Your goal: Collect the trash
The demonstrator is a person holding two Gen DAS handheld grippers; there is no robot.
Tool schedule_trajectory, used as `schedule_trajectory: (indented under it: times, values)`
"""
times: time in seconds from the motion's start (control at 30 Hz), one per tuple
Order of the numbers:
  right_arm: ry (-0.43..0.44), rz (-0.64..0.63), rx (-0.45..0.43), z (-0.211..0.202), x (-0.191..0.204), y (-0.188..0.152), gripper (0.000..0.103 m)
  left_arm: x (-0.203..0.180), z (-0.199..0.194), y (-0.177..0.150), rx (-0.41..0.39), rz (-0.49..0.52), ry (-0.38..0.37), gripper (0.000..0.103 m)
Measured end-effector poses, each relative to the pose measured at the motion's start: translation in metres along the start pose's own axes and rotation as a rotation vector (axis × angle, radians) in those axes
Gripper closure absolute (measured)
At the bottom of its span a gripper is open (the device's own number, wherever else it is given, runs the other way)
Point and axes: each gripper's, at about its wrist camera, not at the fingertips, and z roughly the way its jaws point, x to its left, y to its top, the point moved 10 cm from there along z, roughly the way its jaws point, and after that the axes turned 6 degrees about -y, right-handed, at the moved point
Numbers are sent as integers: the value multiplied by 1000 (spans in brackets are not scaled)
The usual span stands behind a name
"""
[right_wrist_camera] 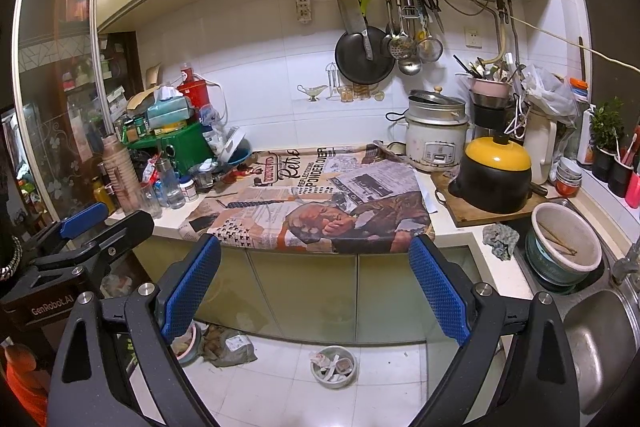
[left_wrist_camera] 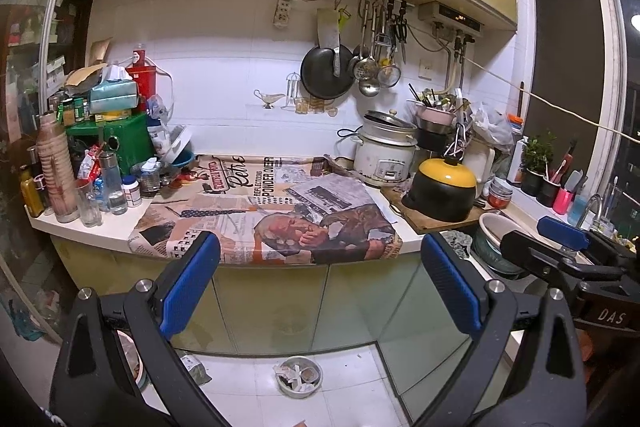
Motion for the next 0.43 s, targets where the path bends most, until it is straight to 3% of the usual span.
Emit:
schedule_trajectory:
  times: [0.43]
  values:
    - [3, 31, 32, 24, 1, 3, 9, 3, 30, -1, 43, 2, -4, 2]
